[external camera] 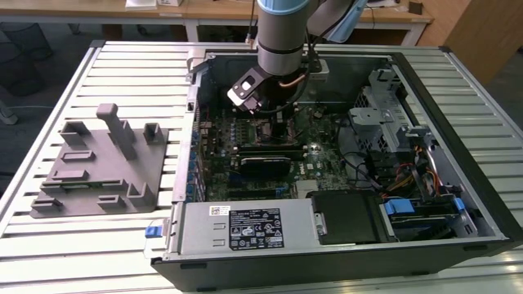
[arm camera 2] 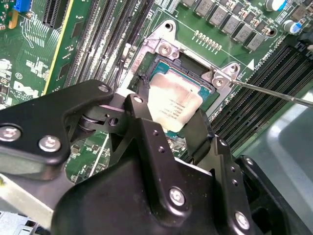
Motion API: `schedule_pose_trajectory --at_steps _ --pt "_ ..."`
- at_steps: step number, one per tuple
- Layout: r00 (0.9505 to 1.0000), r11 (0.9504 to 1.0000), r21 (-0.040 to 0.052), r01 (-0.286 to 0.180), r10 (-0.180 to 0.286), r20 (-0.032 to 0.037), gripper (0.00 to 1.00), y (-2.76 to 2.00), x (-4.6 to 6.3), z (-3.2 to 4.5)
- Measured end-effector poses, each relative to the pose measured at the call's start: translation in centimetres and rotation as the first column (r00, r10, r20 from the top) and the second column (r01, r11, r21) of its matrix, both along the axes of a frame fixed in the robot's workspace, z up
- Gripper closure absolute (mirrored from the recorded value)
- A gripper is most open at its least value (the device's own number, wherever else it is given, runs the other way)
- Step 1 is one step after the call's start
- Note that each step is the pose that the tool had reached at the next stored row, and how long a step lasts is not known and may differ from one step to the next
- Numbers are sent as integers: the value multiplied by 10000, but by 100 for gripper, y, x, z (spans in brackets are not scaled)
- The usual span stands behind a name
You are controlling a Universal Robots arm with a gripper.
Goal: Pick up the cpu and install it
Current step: 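Place the cpu into insertion slot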
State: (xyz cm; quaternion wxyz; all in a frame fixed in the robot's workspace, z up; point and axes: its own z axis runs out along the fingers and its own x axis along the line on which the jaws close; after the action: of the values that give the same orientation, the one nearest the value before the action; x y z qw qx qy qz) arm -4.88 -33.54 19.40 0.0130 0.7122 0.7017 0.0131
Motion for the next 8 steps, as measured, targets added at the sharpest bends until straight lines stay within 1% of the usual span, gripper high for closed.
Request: schedule_pose_trajectory --at_steps 4,5,8 --pt "10000 10000 5 -1 1 1 45 0 1 -1" --pt "10000 10000 5 0 0 1 40 1 1 -1" --pt "10000 10000 3 -1 1 -1 40 1 1 1"
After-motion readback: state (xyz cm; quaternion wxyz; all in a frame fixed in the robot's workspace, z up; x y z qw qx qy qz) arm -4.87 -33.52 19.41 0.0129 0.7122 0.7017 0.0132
